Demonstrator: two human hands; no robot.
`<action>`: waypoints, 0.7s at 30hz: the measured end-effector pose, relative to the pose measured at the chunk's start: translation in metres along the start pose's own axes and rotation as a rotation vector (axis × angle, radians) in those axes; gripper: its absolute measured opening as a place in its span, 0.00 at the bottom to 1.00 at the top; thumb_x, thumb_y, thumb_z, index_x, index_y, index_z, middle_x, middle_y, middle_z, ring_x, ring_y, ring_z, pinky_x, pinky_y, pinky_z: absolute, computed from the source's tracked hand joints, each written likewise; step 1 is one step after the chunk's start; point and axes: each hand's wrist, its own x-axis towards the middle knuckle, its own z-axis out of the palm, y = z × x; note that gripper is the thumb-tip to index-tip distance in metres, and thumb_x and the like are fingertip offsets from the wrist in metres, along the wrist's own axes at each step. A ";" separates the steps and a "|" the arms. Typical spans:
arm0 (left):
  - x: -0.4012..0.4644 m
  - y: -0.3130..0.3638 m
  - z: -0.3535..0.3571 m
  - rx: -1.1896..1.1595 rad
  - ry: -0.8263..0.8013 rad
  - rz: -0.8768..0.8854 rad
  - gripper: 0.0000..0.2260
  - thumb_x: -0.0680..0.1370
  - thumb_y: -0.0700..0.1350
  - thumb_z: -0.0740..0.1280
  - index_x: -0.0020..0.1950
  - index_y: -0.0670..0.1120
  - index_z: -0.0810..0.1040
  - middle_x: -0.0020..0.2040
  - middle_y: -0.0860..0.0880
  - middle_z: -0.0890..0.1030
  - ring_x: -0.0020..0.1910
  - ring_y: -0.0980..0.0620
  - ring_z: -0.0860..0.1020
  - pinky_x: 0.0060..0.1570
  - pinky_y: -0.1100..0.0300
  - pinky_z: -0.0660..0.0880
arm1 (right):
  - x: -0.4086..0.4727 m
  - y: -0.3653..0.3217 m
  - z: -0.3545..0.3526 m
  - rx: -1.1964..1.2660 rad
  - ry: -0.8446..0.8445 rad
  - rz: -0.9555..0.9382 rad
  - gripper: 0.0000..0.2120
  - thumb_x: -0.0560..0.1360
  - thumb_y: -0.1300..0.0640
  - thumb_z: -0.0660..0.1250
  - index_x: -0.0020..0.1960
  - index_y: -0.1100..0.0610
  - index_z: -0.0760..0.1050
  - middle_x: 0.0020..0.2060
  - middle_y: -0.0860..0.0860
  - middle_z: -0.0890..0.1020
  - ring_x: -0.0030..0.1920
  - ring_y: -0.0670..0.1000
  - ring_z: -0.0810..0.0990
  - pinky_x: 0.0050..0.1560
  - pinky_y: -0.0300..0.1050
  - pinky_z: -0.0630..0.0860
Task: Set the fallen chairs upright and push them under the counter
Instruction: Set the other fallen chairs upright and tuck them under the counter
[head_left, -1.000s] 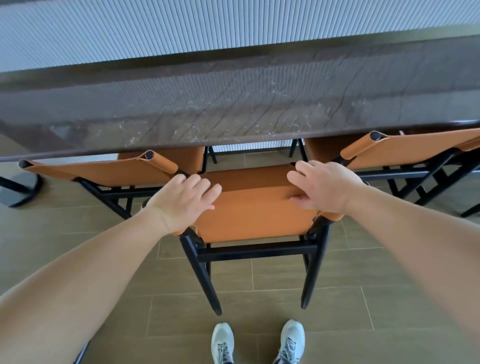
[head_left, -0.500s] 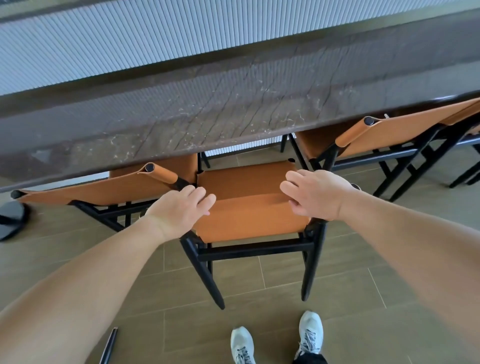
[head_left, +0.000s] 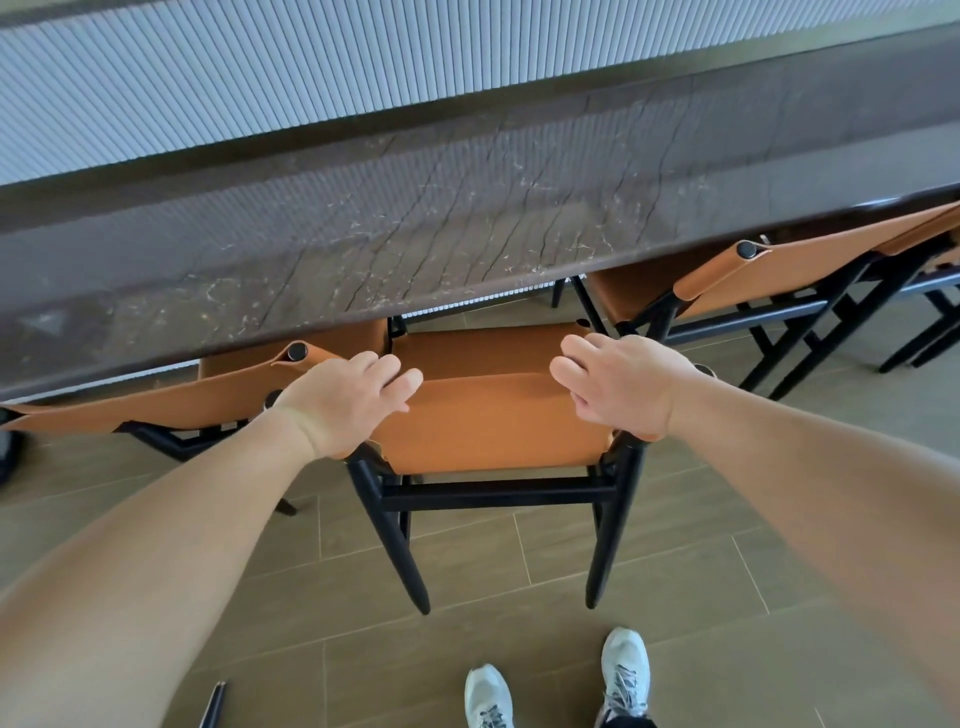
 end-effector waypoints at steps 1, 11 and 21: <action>0.001 -0.001 0.000 -0.030 0.003 -0.016 0.22 0.79 0.47 0.69 0.66 0.44 0.62 0.46 0.44 0.73 0.35 0.51 0.68 0.23 0.60 0.70 | 0.002 0.002 0.001 -0.019 -0.012 -0.004 0.09 0.75 0.56 0.65 0.52 0.59 0.68 0.43 0.55 0.70 0.34 0.53 0.68 0.25 0.46 0.65; 0.022 0.018 -0.016 -0.183 -0.010 -0.104 0.17 0.78 0.46 0.68 0.62 0.43 0.67 0.39 0.47 0.66 0.29 0.52 0.66 0.19 0.60 0.62 | 0.011 0.046 0.005 -0.115 0.011 -0.100 0.16 0.71 0.53 0.72 0.50 0.59 0.69 0.40 0.55 0.71 0.34 0.51 0.61 0.22 0.44 0.61; 0.048 0.021 -0.016 -0.216 -0.026 -0.189 0.15 0.79 0.47 0.66 0.61 0.44 0.67 0.38 0.50 0.63 0.29 0.53 0.67 0.18 0.59 0.68 | 0.019 0.086 0.015 -0.195 0.022 -0.119 0.20 0.74 0.47 0.69 0.57 0.58 0.65 0.48 0.56 0.72 0.38 0.52 0.60 0.27 0.45 0.64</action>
